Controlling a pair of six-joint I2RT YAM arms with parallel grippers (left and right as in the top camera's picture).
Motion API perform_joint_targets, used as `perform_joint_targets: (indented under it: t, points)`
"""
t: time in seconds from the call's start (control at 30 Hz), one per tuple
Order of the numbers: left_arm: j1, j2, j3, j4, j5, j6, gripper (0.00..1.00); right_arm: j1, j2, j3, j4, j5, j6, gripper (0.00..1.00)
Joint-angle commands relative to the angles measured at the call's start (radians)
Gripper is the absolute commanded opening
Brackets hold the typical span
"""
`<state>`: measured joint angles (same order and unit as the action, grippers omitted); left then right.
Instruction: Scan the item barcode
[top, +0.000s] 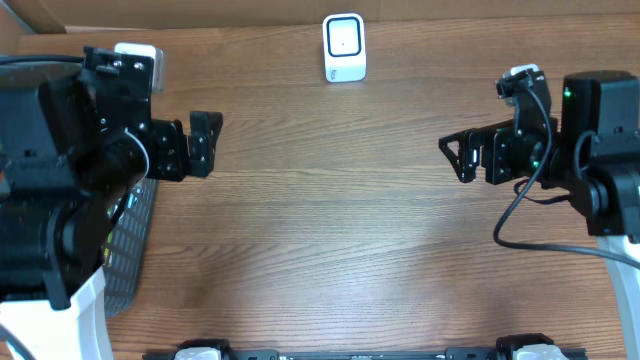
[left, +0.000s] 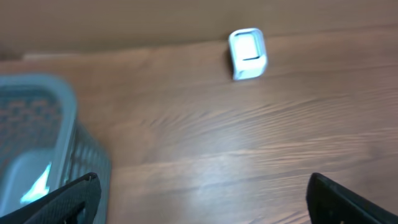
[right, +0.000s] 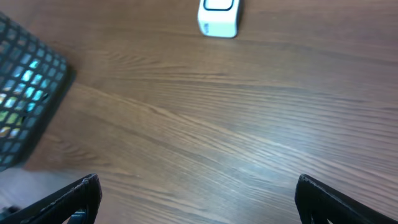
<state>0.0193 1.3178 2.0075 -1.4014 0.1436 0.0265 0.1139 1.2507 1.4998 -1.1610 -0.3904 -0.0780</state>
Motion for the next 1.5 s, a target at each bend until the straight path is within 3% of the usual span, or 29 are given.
perform_joint_targets:
  t: [0.0, 0.07, 0.13, 0.33, 0.5, 1.0, 1.47]
  points:
    - [0.023, 0.021, 0.014, -0.033, -0.237, -0.193, 0.97, 0.006, 0.012, 0.026, 0.002, -0.056, 0.002, 1.00]
    - [0.060, 0.031, 0.014, -0.061, -0.392, -0.285, 1.00, 0.006, 0.021, 0.026, 0.002, -0.056, 0.002, 1.00]
    - [0.134, 0.035, 0.014, -0.068, -0.440, -0.343, 1.00, 0.006, 0.027, 0.026, 0.002, -0.056, -0.001, 1.00]
    - [0.433, 0.065, 0.014, -0.054, -0.245, -0.349, 1.00, 0.006, 0.029, 0.026, 0.003, -0.055, -0.002, 1.00]
    - [0.593, 0.111, 0.014, -0.003, -0.218, -0.348, 1.00, 0.006, 0.029, 0.026, 0.003, -0.055, -0.002, 1.00]
    - [0.624, 0.279, -0.057, -0.111, -0.307, -0.342, 0.98, 0.006, 0.033, 0.026, 0.006, -0.039, -0.002, 1.00]
    - [0.652, 0.281, -0.432, 0.116, -0.365, -0.371, 0.97, 0.006, 0.100, 0.026, -0.003, -0.022, -0.002, 1.00]
